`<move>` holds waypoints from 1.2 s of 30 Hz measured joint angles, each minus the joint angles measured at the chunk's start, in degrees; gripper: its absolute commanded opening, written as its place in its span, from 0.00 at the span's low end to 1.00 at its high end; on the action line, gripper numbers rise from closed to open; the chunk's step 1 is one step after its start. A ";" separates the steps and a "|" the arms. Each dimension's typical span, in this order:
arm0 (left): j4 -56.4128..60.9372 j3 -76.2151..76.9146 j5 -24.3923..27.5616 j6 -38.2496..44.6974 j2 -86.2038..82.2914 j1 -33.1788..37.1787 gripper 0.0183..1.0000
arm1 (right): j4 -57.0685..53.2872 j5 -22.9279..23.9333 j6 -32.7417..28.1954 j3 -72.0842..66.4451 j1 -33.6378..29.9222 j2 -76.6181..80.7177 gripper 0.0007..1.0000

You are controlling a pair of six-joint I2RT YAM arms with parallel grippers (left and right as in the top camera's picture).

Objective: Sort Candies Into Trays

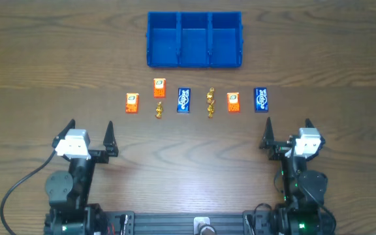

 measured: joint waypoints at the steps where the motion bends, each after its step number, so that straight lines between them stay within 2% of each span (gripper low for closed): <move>1: 0.00 0.00 0.00 0.00 0.00 0.00 1.00 | 0.00 0.00 0.00 0.00 0.00 0.00 1.00; 29: -0.42 0.24 -0.46 -1.40 0.37 -0.44 1.00 | 0.00 0.00 0.00 0.00 0.00 0.00 1.00; 33: -5.22 6.51 0.24 -2.67 9.60 -1.99 1.00 | 0.00 -0.02 0.00 0.00 0.00 -0.02 1.00; 36: -11.13 22.45 2.38 -2.93 25.38 -2.12 1.00 | -0.09 -0.15 0.00 0.00 0.00 -0.04 1.00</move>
